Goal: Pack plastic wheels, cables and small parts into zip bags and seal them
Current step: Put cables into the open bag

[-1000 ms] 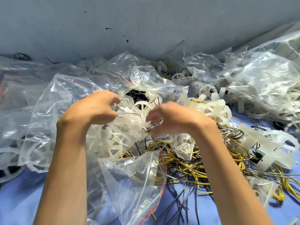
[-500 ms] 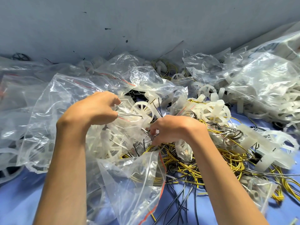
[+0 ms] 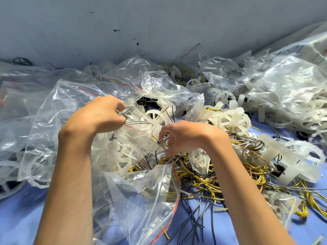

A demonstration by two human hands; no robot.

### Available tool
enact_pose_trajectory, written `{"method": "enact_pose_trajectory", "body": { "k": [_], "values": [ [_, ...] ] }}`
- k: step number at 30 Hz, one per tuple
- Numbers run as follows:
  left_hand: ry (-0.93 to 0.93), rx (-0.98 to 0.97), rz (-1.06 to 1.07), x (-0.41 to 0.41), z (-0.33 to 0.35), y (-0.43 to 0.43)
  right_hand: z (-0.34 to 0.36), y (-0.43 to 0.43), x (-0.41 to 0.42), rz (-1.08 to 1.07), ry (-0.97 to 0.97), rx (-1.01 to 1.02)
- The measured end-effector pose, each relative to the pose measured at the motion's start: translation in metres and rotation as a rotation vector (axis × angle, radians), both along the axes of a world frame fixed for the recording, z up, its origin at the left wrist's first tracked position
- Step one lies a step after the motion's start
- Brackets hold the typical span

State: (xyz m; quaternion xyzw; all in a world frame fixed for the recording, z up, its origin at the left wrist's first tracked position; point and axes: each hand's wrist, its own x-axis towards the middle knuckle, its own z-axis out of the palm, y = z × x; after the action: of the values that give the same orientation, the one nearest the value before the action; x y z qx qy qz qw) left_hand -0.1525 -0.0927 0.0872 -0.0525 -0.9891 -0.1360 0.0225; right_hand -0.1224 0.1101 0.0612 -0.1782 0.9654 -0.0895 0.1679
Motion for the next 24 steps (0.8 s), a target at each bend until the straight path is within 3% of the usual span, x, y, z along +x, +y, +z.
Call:
{"method": "enact_pose_trajectory", "body": {
  "k": [4,8,18,24],
  "values": [
    [-0.008,0.005,-0.005,0.001,0.001,0.000,-0.004,-0.006,-0.001,0.021,-0.012,-0.006],
    [0.006,0.010,-0.009,0.001,0.001,0.000,0.012,0.010,0.004,-0.028,0.016,-0.177],
    [0.099,0.087,-0.286,0.006,0.003,0.015,0.028,0.024,0.000,-0.130,0.533,-0.531],
    [0.238,0.220,-0.388,0.011,0.007,0.038,0.035,0.026,0.003,-0.109,0.570,-0.492]
  ]
}}
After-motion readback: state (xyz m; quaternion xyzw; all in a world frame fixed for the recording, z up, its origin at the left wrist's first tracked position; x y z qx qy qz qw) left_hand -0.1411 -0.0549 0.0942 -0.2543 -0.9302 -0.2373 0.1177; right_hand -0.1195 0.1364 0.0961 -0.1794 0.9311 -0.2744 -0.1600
